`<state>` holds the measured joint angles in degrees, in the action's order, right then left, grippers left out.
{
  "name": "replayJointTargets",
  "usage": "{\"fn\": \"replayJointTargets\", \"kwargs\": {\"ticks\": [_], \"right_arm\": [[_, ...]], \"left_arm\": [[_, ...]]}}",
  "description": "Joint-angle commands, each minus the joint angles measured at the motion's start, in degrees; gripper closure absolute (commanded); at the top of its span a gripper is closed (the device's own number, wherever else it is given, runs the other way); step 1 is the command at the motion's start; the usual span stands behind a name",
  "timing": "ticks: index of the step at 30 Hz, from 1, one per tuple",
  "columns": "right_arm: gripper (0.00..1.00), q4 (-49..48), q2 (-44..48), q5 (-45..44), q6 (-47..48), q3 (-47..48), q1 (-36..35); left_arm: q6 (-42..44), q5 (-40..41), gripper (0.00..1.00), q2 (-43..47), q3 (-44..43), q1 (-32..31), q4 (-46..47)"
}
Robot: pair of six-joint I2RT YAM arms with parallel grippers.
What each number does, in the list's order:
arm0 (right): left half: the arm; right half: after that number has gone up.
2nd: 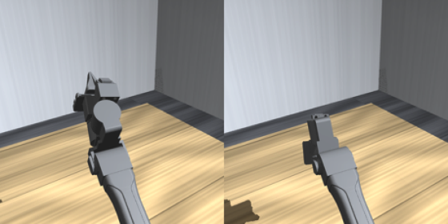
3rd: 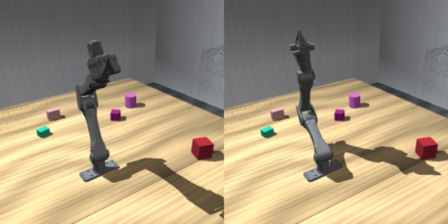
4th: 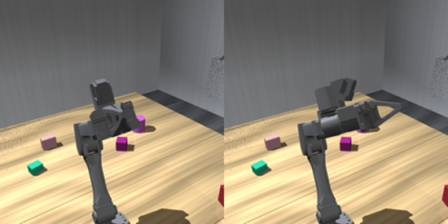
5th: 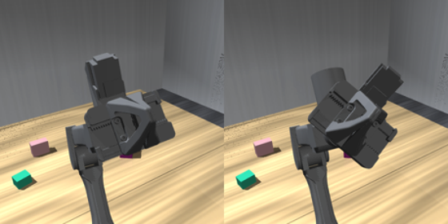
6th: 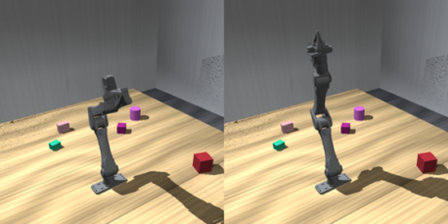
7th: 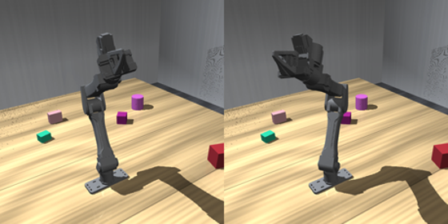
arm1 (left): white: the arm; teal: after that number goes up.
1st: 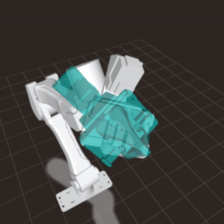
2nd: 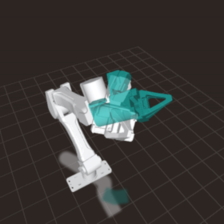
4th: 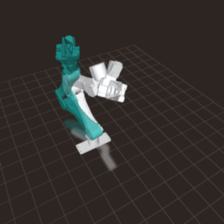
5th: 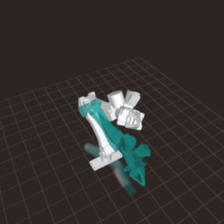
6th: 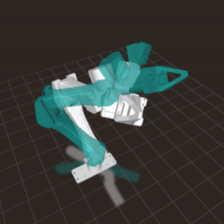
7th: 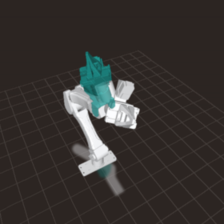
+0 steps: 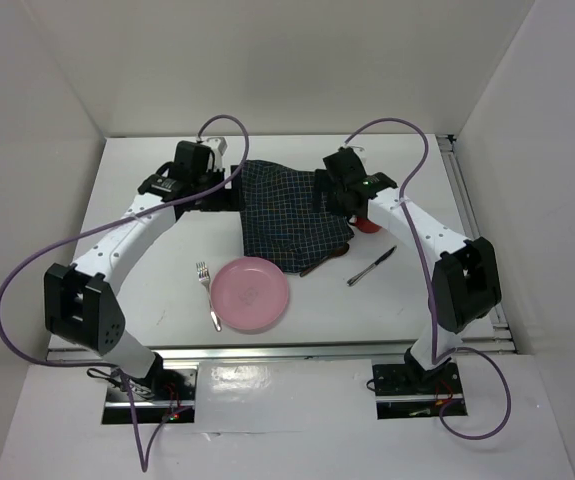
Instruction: Set the dinner table for one person
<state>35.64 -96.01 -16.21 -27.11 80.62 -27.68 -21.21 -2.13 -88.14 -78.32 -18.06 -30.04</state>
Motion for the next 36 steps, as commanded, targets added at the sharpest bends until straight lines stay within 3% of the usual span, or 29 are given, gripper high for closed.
{"fn": "replayJointTargets", "kwargs": {"ticks": [1, 5, 15, 25, 31, 36], "right_arm": [[0.00, -1.71, 1.26, 1.18, 0.31, 0.42, -0.88], [0.00, -1.71, 2.40, 3.02, 1.36, -0.11, -0.88], [0.00, -0.66, 10.65, 2.50, 1.89, -5.11, -2.64], [0.00, -0.13, 17.61, 3.02, 1.36, -9.78, -3.17], [0.00, -0.13, 16.47, 4.78, 1.36, -9.25, -4.31], [0.03, -3.55, 13.40, 10.03, 6.45, -9.78, -9.92]], "left_arm": [[0.47, -1.91, 0.05, -2.47, -3.67, 0.57, -0.10], [1.09, -1.91, 0.03, -5.72, -5.96, 1.71, 1.82], [0.56, -6.13, 0.07, -24.08, -22.82, 5.14, -0.27], [0.38, -9.29, 0.11, -45.95, -48.39, 7.60, -2.66], [-1.28, -8.59, 0.11, -51.69, -51.23, 7.61, 2.35], [-1.99, -10.78, 0.12, -57.04, -56.48, 7.61, 4.64]]}}
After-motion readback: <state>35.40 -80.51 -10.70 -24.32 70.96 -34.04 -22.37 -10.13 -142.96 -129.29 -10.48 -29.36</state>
